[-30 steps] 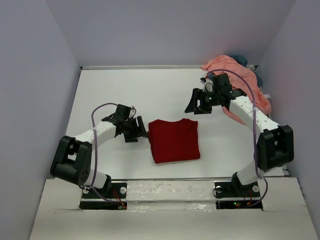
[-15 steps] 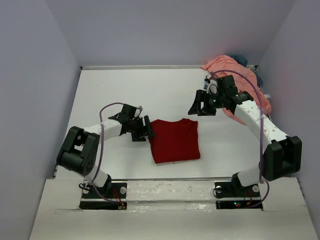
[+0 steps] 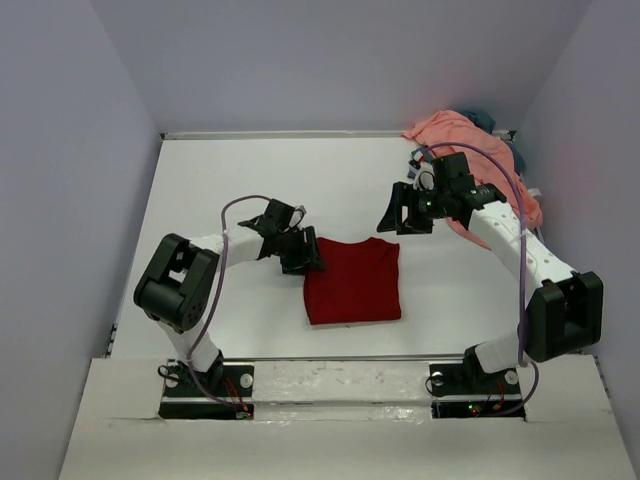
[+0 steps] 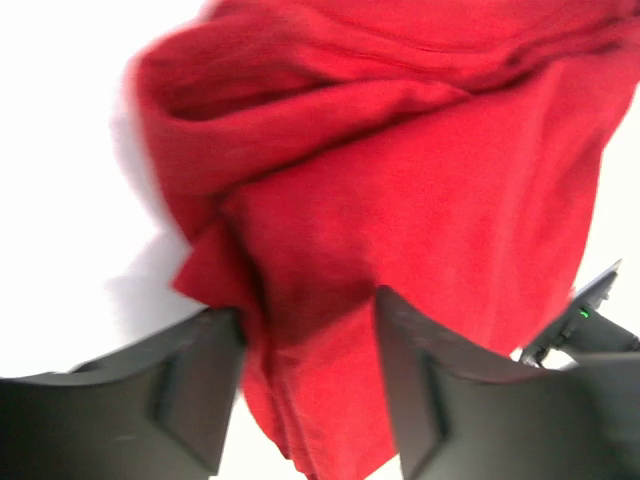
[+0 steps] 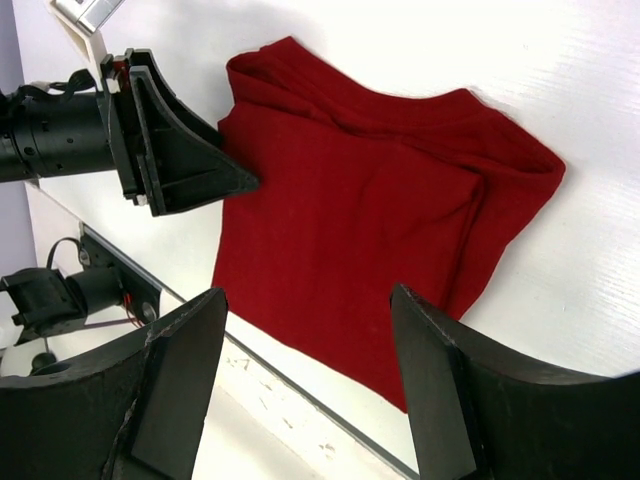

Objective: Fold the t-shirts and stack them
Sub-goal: Put the neatly folded tshirt into the corner of the board with the left arm

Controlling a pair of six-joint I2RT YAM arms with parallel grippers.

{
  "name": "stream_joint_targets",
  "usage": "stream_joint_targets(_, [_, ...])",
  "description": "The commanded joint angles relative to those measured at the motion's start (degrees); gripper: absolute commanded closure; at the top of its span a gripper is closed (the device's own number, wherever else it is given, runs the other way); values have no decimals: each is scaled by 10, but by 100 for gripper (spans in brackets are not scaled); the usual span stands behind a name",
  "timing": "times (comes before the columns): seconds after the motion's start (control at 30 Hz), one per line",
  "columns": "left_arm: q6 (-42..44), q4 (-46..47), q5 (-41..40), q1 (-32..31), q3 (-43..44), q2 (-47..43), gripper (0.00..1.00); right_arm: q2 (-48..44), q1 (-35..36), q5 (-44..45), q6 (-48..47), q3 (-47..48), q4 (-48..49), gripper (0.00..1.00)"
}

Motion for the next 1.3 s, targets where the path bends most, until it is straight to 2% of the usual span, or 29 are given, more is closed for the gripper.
stream_joint_targets(0.0, [17, -52, -43, -1, 5, 32, 39, -19, 4, 10, -3, 8, 3, 28])
stream_joint_targets(0.17, [15, -60, -49, -1, 13, 47, 60, -19, 4, 12, -2, 11, 1, 28])
stream_joint_targets(0.2, [15, -63, -48, -1, 15, 52, 70, -21, 4, 16, -3, 10, 1, 28])
stream_joint_targets(0.23, [17, -65, -49, -1, 18, 55, 77, -21, 4, 16, -2, 11, 2, 28])
stream_joint_targets(0.27, [18, -68, -50, -1, 23, 58, 90, -22, 4, 18, -2, 11, 2, 28])
stream_joint_targets(0.37, [23, -76, -55, -2, 35, 67, 100, -22, 4, 19, 0, 11, 2, 28])
stream_joint_targets(0.6, [36, -125, -107, 7, 94, 93, 100, -21, 4, 21, 1, 14, 2, 28])
stream_joint_targets(0.93, [50, -167, -136, 71, 204, 161, 100, -21, 4, 15, -3, 20, 2, 28])
stream_joint_targets(1.07, [66, -198, -156, 94, 272, 196, 100, -21, 4, 13, -3, 25, 0, 28])
stream_joint_targets(1.27, [107, -264, -215, 133, 426, 254, 100, -25, 4, 8, -1, 24, -3, 28])
